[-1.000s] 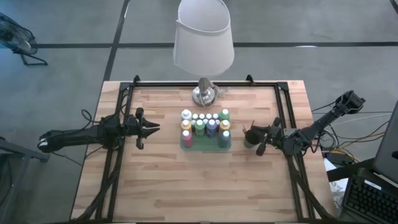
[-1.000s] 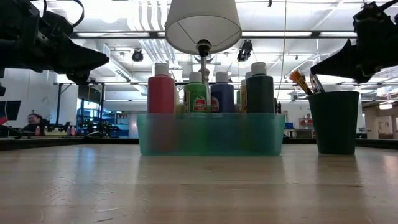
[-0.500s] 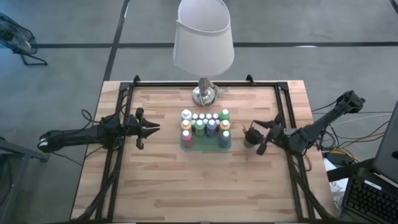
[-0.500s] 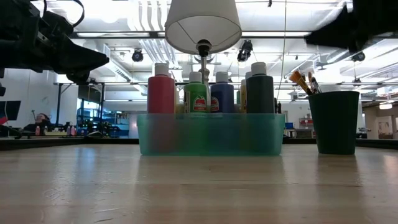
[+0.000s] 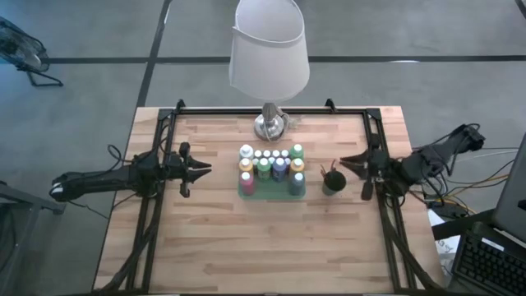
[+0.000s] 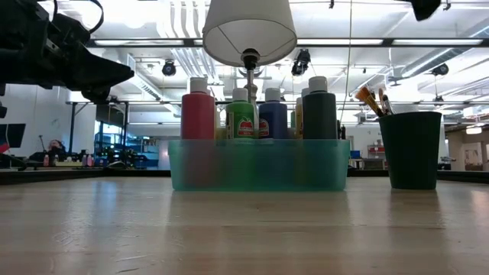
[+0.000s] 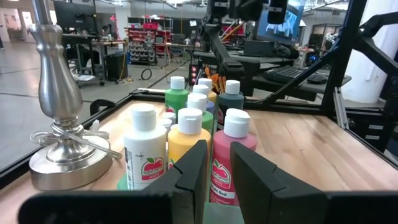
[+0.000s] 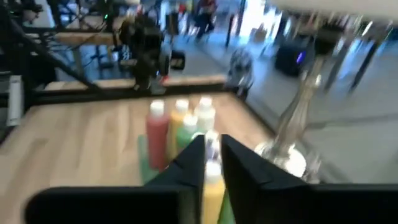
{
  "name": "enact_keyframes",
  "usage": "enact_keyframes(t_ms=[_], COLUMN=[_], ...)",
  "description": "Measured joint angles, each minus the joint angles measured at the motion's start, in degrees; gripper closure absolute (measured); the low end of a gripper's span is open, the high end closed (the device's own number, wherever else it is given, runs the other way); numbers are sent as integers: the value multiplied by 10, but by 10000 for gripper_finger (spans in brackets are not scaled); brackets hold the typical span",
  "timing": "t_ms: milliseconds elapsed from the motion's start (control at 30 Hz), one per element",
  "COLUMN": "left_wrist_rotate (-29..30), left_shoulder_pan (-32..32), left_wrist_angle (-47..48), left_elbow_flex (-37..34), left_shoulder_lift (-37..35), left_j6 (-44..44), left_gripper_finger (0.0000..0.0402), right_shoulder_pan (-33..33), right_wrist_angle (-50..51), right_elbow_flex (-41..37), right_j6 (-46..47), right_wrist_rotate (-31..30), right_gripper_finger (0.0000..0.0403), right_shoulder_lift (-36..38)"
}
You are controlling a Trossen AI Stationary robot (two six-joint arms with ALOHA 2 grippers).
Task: Pick & Place Paint Supplies
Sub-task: Return to Home Position
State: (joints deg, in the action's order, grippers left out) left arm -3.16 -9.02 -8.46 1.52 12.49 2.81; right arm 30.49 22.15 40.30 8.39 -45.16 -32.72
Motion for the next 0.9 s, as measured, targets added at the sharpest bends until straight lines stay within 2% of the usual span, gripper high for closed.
enact_keyframes(t_ms=[67, 200, 300, 567, 667, 900], left_wrist_rotate=[0, 0, 0, 0, 0, 0], left_shoulder_pan=[0, 0, 0, 0, 0, 0], left_wrist_angle=[0, 0, 0, 0, 0, 0], left_elbow_flex=[0, 0, 0, 0, 0, 0], left_shoulder_lift=[0, 0, 0, 0, 0, 0], left_j6=[0, 0, 0, 0, 0, 0], left_gripper_finger=[326, 326, 326, 326, 326, 326], right_shoulder_pan=[-15, -34, -40, -40, -40, -40], right_wrist_angle=[41, 37, 48, 73, 117, 135], right_elbow_flex=[9, 5, -3, -5, -5, -6], right_j6=[38, 28, 22, 4, -13, 69], right_wrist_rotate=[37, 115, 141, 185, 184, 182], right_gripper_finger=[384, 390, 394, 394, 394, 394], right_shoulder_lift=[15, 55, 87, 191, 227, 290])
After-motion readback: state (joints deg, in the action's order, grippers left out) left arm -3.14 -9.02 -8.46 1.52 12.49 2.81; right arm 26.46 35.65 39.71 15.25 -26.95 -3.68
